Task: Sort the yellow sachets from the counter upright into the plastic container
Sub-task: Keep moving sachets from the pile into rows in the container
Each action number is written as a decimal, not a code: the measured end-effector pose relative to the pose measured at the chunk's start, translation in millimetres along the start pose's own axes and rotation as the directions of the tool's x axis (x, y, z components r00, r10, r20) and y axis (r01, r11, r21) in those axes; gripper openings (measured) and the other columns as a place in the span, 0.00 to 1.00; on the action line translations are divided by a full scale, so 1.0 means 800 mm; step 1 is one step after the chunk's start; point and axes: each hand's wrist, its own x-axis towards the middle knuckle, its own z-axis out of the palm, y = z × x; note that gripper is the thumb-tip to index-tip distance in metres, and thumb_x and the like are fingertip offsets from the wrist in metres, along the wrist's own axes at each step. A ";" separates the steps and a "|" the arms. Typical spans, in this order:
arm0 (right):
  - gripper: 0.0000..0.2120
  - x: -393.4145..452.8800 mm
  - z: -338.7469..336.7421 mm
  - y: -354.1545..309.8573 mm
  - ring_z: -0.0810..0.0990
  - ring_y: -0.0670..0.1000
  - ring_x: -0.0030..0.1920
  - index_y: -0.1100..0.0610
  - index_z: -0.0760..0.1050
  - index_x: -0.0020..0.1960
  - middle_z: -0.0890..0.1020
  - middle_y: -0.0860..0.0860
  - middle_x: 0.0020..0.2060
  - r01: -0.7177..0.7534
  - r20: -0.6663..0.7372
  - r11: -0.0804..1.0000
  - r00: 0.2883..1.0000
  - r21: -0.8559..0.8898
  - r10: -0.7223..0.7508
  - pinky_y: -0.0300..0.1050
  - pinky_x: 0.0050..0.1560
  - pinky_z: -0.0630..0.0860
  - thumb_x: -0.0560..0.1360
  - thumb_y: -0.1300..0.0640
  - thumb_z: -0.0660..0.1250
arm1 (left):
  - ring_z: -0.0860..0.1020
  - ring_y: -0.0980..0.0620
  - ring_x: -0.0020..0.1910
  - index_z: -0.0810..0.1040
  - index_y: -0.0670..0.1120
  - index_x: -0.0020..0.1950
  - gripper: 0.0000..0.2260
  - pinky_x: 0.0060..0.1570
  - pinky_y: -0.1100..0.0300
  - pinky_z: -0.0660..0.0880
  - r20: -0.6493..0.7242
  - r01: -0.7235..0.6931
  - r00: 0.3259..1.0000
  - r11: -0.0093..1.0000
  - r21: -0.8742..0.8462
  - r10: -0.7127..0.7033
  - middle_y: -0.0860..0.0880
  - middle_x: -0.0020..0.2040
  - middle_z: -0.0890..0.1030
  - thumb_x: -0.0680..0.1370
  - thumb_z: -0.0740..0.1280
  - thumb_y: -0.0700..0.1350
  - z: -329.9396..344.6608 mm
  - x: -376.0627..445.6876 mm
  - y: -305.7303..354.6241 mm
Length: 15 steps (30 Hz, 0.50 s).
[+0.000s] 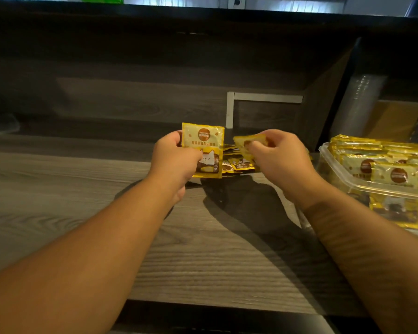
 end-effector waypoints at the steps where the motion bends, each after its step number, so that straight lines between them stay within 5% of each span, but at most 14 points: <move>1: 0.03 0.000 -0.001 -0.003 0.83 0.49 0.42 0.47 0.78 0.48 0.83 0.48 0.41 -0.027 -0.031 0.996 0.999 0.090 0.030 0.43 0.37 0.79 0.78 0.51 0.66 | 0.83 0.51 0.52 0.79 0.49 0.57 0.13 0.51 0.50 0.82 -0.002 0.007 1.000 1.000 -0.004 -0.007 0.49 0.55 0.83 0.77 0.68 0.33 0.000 -0.001 0.001; 5: 0.06 -0.002 -0.005 -0.013 0.85 0.47 0.43 0.45 0.74 0.44 0.84 0.46 0.43 -0.130 -0.051 0.914 0.986 0.385 0.162 0.42 0.38 0.80 0.80 0.50 0.62 | 0.83 0.52 0.52 0.79 0.50 0.57 0.10 0.51 0.51 0.82 -0.004 -0.044 0.999 0.999 -0.013 0.044 0.51 0.53 0.84 0.78 0.69 0.38 0.000 -0.006 0.005; 12: 0.06 -0.012 -0.017 -0.025 0.85 0.47 0.41 0.47 0.74 0.48 0.84 0.47 0.44 -0.116 -0.090 0.875 0.980 0.471 0.178 0.41 0.34 0.79 0.81 0.47 0.61 | 0.82 0.53 0.52 0.78 0.50 0.60 0.09 0.41 0.61 0.80 -0.049 -0.112 0.992 0.993 0.020 0.113 0.52 0.53 0.83 0.80 0.68 0.42 0.014 -0.027 0.016; 15: 0.08 -0.020 -0.035 -0.032 0.85 0.47 0.41 0.49 0.74 0.54 0.84 0.48 0.46 -0.114 -0.079 0.859 0.981 0.500 0.176 0.40 0.33 0.80 0.81 0.47 0.60 | 0.81 0.53 0.53 0.77 0.49 0.62 0.10 0.44 0.60 0.80 -0.023 -0.126 0.992 0.992 0.021 0.126 0.52 0.55 0.82 0.80 0.67 0.42 0.029 -0.044 0.034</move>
